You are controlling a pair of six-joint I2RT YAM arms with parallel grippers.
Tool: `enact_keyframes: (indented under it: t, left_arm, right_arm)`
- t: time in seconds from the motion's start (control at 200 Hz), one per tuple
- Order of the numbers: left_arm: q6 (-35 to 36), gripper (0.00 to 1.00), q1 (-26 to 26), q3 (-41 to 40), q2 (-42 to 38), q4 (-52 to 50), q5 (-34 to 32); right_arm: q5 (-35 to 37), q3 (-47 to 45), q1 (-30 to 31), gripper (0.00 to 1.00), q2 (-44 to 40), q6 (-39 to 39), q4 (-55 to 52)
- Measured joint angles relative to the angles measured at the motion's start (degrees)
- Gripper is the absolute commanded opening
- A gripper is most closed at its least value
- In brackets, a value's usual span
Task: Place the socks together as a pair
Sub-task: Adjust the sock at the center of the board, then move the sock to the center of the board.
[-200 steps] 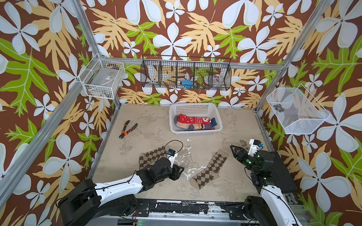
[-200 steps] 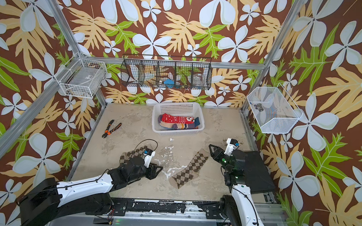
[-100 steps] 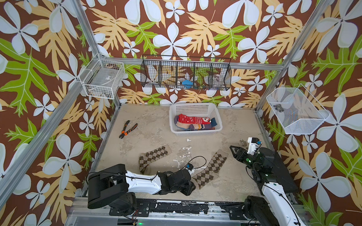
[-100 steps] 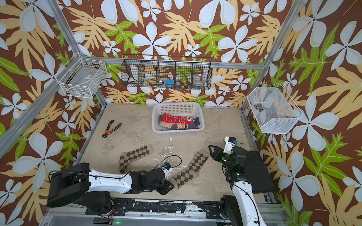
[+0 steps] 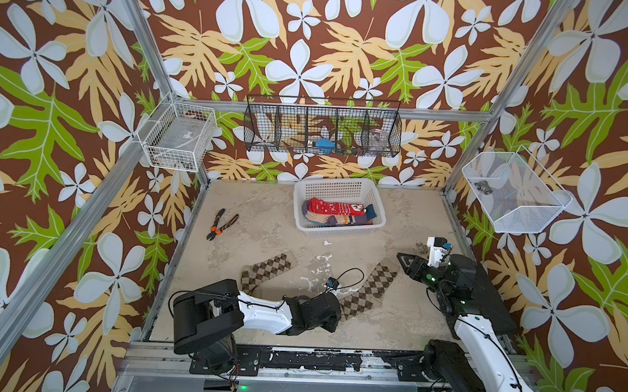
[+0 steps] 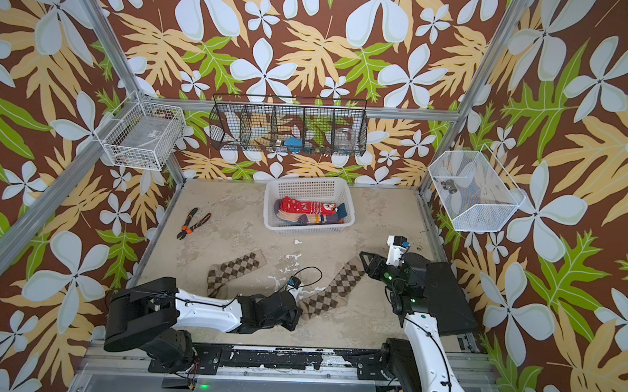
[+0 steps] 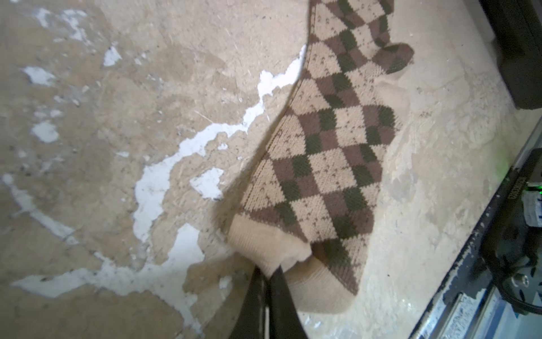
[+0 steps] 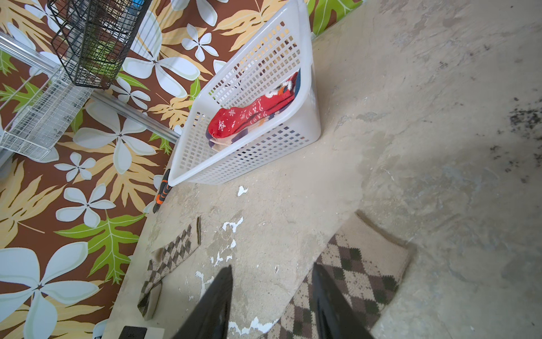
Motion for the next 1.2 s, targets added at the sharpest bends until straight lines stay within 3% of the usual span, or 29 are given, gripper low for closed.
enact_keyframes:
  t: [0.21,0.345,0.435,0.666,0.876,1.036,1.201]
  left_arm:
    - [4.7,0.0,6.4,-0.8,-3.5,-6.6,-7.6]
    - [9.0,0.19,11.7,-1.1,-4.4,-8.6,-10.9]
    - [11.1,0.22,15.0,-0.8,-4.4,-9.4,-12.6]
    - [14.0,0.65,23.0,-0.5,-13.1,-10.7,-12.7]
    - [13.4,0.64,32.1,-2.3,-21.7,-9.5,-10.3]
    - [10.2,0.61,36.2,-9.0,-29.5,-6.1,-9.6]
    - [7.3,0.61,42.1,-16.0,-33.5,-3.2,-7.7]
  right_arm:
    - [-1.7,2.7,2.3,0.43,4.6,-2.2,-2.1]
    - [-1.4,4.0,8.2,0.43,8.6,-3.7,-3.5]
    - [-1.4,4.8,10.6,0.44,10.1,-4.5,-4.4]
    - [0.0,7.1,14.3,0.45,11.5,-5.9,-5.4]
    - [4.2,11.6,27.5,0.44,18.9,-6.5,-5.2]
    - [9.3,18.4,39.8,0.43,29.6,-6.3,-2.0]
    - [13.5,25.0,47.4,0.43,41.6,-5.5,3.3]
